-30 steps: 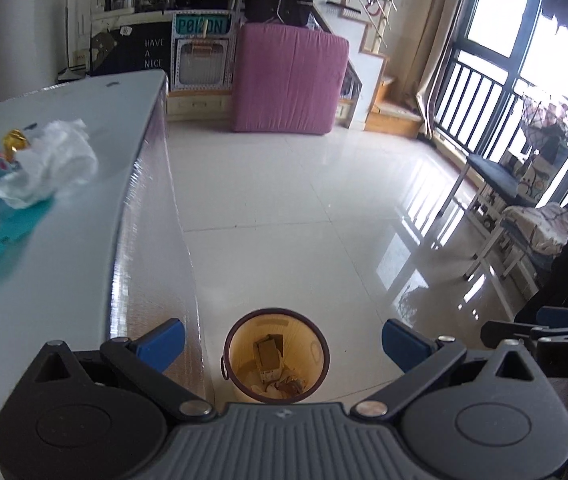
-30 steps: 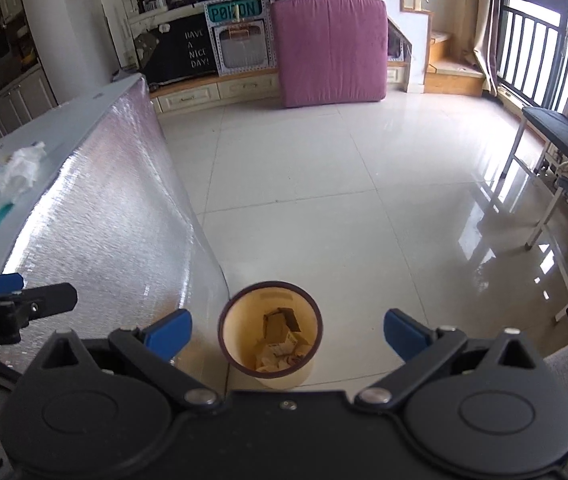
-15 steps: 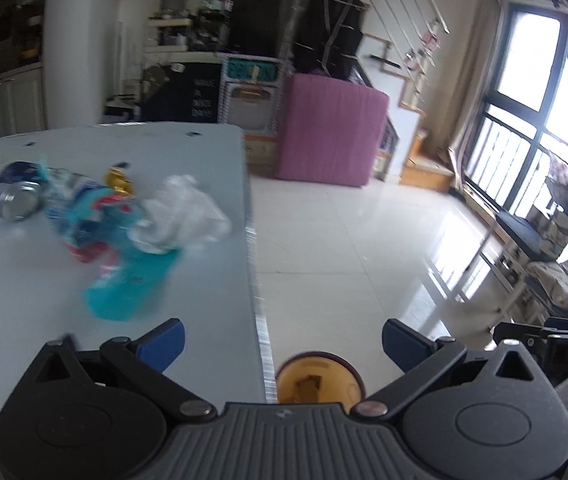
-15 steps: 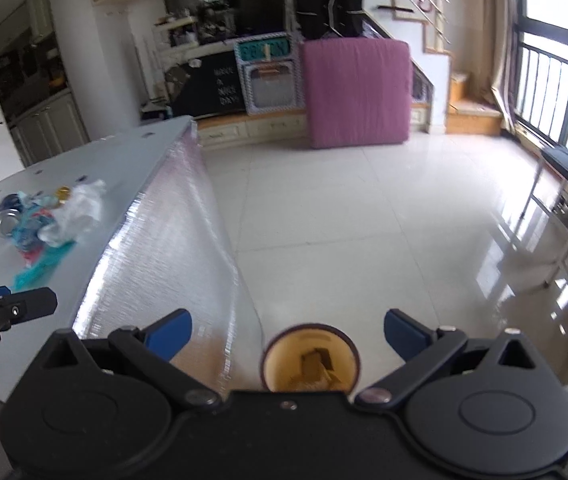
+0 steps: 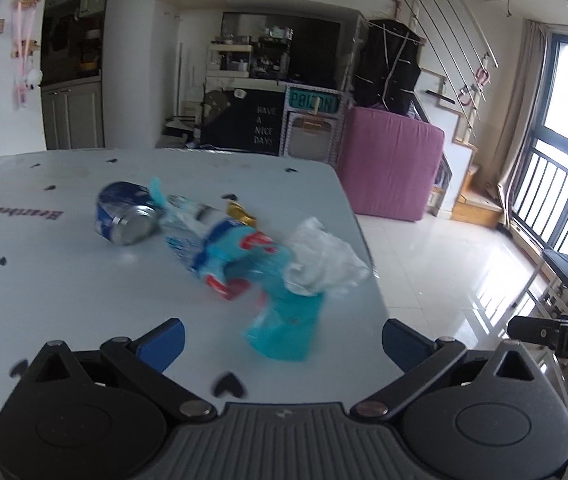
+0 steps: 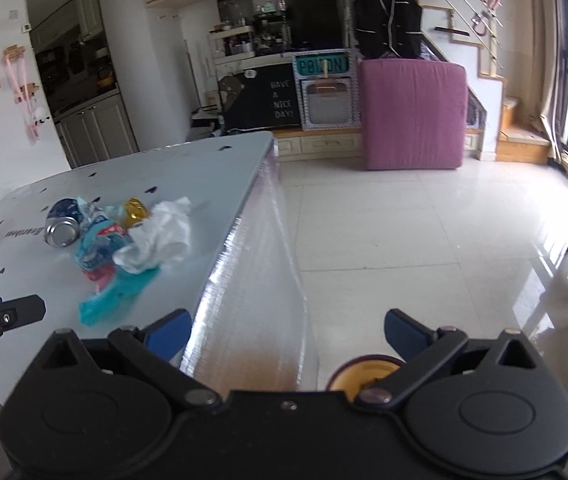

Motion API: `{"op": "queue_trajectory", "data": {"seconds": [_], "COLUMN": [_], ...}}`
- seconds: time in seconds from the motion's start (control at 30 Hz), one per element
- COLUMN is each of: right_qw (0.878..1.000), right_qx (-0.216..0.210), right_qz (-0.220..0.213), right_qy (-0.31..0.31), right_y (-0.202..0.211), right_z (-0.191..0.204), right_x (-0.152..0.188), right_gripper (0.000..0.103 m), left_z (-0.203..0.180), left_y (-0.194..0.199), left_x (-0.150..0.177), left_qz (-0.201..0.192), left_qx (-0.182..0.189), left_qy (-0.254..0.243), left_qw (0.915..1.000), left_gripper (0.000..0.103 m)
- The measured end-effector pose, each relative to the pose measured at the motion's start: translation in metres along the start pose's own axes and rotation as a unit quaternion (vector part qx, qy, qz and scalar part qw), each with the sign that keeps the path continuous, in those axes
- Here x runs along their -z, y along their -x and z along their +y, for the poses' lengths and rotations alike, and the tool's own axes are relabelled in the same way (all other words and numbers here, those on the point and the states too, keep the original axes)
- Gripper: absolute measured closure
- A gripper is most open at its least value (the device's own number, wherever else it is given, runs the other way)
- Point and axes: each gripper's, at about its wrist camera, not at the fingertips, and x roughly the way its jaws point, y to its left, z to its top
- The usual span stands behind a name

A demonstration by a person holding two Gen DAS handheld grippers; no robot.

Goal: Collect trash
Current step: 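Move both open tools back up to the trash on the table, then grasp the clear plastic wrapper with the left tool while the right tool grasps the white tissue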

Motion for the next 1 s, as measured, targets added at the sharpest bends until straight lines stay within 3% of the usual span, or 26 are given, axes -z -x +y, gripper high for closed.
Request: {"op": "queue_trajectory", "data": {"seconds": [0.23,0.47,0.73,1.0], "right_qw": [0.999,0.998,0.998,0.998], "right_qx": [-0.029,-0.052,-0.058,-0.060], "right_qz": [-0.015,-0.014,-0.011,0.010], "right_qy": [0.014,0.015,0.016,-0.034], "right_y": [-0.023,-0.059,-0.109,-0.160], "right_z": [0.041,0.070,0.092,0.102], "right_x": [-0.014,-0.029,-0.052,-0.069], "right_gripper": [0.000,0.000,0.007,0.012], "left_z": [0.038,0.061,0.077,0.098], "left_y": [-0.005,-0.043,-0.119,-0.185], "left_x": [-0.016,-0.052,-0.088,-0.092], "left_qz": [-0.020,-0.027,0.023,0.087], "left_qx": [-0.014,-0.006,-0.001,-0.015], "left_qy": [0.014,0.037,0.115,0.204], "left_qw": [0.9996,0.9989,0.9931,0.9749], "left_gripper": [0.000,0.000,0.000,0.000]}}
